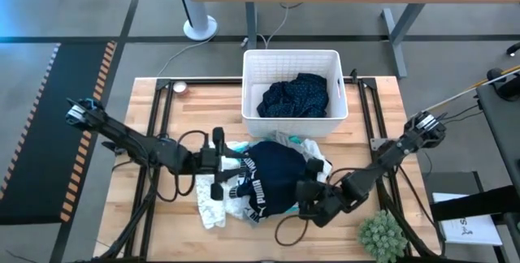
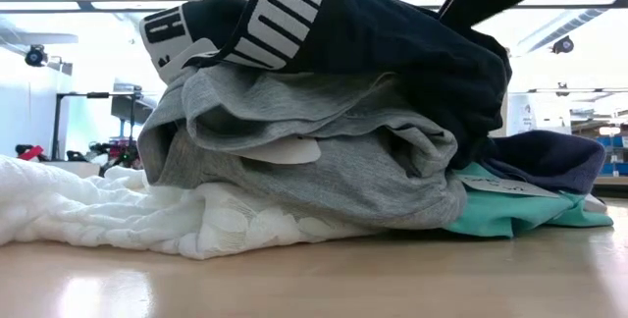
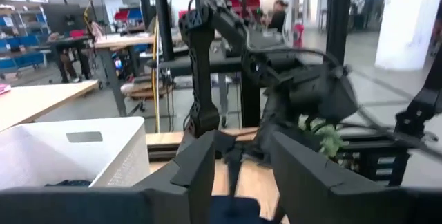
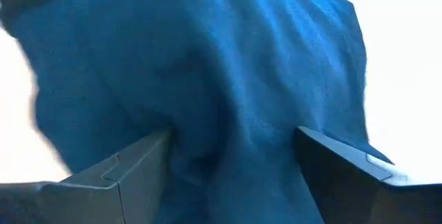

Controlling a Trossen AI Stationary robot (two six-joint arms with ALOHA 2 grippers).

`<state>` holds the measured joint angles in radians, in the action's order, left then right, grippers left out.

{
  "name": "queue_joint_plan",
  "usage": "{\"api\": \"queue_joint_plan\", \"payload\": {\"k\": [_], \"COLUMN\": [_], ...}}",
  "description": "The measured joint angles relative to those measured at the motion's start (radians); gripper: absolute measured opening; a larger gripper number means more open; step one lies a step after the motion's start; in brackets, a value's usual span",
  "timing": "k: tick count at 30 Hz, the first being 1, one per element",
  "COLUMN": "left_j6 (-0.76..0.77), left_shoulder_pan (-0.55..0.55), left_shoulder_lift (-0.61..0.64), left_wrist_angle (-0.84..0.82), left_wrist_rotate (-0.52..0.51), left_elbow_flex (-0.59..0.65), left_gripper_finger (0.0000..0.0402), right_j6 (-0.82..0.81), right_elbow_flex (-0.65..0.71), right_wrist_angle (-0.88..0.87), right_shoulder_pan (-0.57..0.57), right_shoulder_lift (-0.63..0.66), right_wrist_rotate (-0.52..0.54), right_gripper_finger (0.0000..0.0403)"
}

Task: Sort clothes
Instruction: Put the black boxer shorts into the white laundry bin

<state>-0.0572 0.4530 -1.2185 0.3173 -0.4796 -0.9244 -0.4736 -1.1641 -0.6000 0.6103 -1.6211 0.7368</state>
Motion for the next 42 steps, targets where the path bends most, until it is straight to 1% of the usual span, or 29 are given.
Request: {"api": "queue_joint_plan", "payload": {"k": [3,5,7,10,11,12,16,21,24,27,31,35,39,42], "left_j6": [0.006,0.017,0.031,0.04,0.04,0.04,0.04,0.04,0.04,0.025,-0.055,-0.121,-0.142,-0.141], "left_shoulder_pan": [0.004,0.007,0.007,0.009,0.009,0.009,0.009,0.009,0.015,0.032,0.065,0.093,0.108,0.11], "left_shoulder_lift": [0.017,0.024,0.027,0.027,0.027,0.027,0.027,0.027,0.027,0.027,0.027,0.027,0.027,0.027], "left_wrist_angle": [0.045,0.05,0.051,0.05,0.05,0.052,0.064,0.075,0.092,0.131,0.2,0.256,0.268,0.266], "left_wrist_rotate": [0.0,0.001,0.001,0.001,0.001,0.001,0.001,0.001,0.001,0.001,0.001,0.001,-0.003,-0.005], "left_elbow_flex": [0.046,0.066,0.078,0.085,0.085,0.085,0.085,0.085,0.085,0.085,0.085,0.085,0.085,0.085], "left_gripper_finger": [0.0109,0.0098,0.0087,0.0074,0.0071,0.0068,0.0055,0.004,0.0037,0.0037,0.0036,0.0036,0.0036,0.0036], "right_j6": [-0.001,0.004,0.021,0.05,0.063,0.076,0.125,0.238,0.308,0.349,0.416,0.507,0.638,0.729], "right_elbow_flex": [0.0,0.002,0.002,-0.004,-0.007,-0.012,-0.062,-0.16,-0.248,-0.346,-0.454,-0.555,-0.666,-0.757], "right_wrist_angle": [-0.018,-0.031,-0.029,-0.02,-0.009,-0.001,0.002,-0.004,-0.066,-0.167,-0.24,-0.259,-0.258,-0.255], "right_shoulder_pan": [-0.027,-0.035,-0.035,-0.034,-0.032,-0.027,-0.004,0.022,0.027,0.023,-0.002,-0.035,-0.088,-0.14], "right_shoulder_lift": [0.0,0.0,0.0,0.0,0.0,0.0,0.001,0.025,0.03,0.03,0.033,0.037,0.038,0.038], "right_wrist_rotate": [-0.01,-0.019,-0.036,-0.08,-0.088,-0.09,-0.087,-0.033,0.02,0.082,0.144,0.189,0.228,0.235], "right_gripper_finger": [0.026,0.0224,0.0166,0.005,0.0025,0.0017,0.0004,0.0001,0.0,0.0,0.0,0.0,0.0,0.0]}}
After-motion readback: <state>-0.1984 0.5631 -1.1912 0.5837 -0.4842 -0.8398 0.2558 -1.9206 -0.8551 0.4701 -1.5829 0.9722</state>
